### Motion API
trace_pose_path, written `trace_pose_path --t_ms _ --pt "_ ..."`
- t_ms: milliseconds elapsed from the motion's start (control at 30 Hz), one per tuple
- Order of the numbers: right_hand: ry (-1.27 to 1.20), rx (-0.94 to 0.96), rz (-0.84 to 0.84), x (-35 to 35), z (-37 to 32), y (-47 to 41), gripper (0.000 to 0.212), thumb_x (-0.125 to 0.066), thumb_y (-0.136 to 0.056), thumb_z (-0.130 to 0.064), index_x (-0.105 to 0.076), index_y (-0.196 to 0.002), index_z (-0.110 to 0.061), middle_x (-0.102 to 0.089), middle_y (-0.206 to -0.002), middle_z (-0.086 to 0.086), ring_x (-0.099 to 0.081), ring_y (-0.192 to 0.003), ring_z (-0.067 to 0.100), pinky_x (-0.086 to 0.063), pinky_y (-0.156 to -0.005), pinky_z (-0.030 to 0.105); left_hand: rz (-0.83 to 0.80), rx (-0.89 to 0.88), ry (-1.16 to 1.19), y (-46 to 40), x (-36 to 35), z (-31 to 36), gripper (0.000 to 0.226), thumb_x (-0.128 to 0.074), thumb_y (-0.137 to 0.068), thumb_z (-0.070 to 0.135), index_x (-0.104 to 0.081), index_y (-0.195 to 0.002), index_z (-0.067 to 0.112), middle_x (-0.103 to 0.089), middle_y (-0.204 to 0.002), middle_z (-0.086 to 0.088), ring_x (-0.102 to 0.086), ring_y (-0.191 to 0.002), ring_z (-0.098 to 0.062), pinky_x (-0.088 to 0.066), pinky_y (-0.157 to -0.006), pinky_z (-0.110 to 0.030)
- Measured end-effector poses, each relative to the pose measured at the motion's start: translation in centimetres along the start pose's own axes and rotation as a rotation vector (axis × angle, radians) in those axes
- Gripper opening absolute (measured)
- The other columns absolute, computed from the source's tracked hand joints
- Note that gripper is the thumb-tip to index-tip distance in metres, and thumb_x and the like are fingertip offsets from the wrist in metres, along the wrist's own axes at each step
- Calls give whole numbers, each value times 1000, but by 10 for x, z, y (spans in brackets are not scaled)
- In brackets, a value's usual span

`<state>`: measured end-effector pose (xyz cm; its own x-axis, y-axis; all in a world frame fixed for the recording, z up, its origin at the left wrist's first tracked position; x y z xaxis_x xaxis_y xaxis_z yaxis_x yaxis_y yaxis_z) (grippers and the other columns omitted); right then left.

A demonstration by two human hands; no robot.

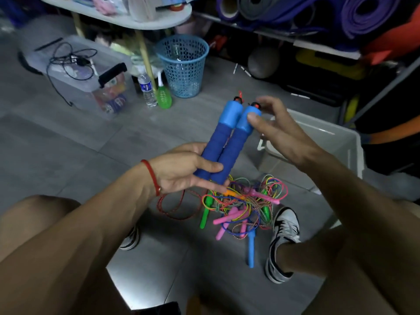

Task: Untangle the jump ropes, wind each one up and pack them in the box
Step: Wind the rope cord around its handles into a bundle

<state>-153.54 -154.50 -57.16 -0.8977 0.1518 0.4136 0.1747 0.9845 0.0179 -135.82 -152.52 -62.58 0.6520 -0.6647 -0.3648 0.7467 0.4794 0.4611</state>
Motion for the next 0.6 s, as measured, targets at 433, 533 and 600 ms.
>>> trace_pose_path --t_ms 433,533,600 --pt "-66 -8 -44 -32 -1 -37 39 -56 -94 -60 -50 -122 -34 -58 -92 -5 -54 -71 8 -48 -66 26 -17 -2 0 -7 8 1 41 -67 -88 10 -56 -124 -6 -64 -96 -17 -68 -81 -26 -60 -69 -36" --pt "-388 -163 -74 -31 17 -39 40 -45 -95 -63 -51 -114 -29 -51 -72 -2 -37 -51 11 -34 -49 25 -7 -36 130 -7 9 11 31 -63 -87 7 -59 -115 -5 -65 -93 -16 -69 -78 -26 -60 -67 -37" --pt "-318 -166 -90 -30 25 -37 40 -38 -103 -53 -58 -103 -19 -49 -62 -1 -35 -48 11 -33 -48 24 43 -87 240 -8 15 21 29 -58 -85 8 -60 -112 -3 -67 -96 -16 -70 -79 -26 -60 -67 -37"
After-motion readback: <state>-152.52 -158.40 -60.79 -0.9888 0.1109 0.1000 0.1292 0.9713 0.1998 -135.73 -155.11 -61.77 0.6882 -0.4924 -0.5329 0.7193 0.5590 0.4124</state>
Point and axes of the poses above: each hand's wrist, its own y-axis away from the middle knuckle, its own x-axis out of the back of the hand, z = x × y, the point moved 10 cm from there along -y, towards the middle knuckle
